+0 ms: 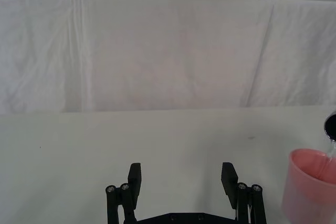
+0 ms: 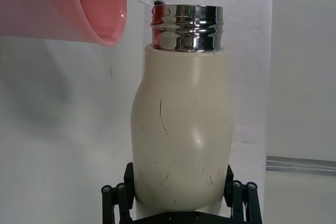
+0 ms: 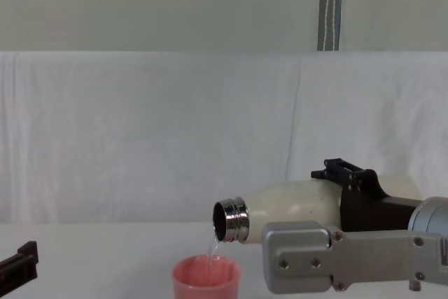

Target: Grasp the thermos with one hand and pour water into the cup lid.

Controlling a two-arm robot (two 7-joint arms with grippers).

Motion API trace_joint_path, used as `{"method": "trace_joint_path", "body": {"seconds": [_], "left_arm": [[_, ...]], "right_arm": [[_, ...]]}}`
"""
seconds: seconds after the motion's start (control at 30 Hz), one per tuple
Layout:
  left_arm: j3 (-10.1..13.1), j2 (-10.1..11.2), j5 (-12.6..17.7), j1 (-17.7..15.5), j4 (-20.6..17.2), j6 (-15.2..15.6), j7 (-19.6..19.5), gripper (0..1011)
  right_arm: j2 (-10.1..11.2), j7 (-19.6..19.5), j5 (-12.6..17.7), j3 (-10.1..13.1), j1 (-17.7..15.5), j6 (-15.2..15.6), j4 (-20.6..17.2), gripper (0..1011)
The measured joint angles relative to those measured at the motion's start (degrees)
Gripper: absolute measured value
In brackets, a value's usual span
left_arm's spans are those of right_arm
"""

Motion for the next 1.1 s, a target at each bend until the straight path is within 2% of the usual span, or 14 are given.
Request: {"method": "trace_joint_path", "body": {"seconds": [1.1], "left_arm": [[0.00, 0.00, 0.00, 0.00, 0.00, 0.00, 0.00, 1001]], "right_arm": [[0.31, 0.39, -0.13, -0.16, 0.13, -0.01, -0.26, 962]]}}
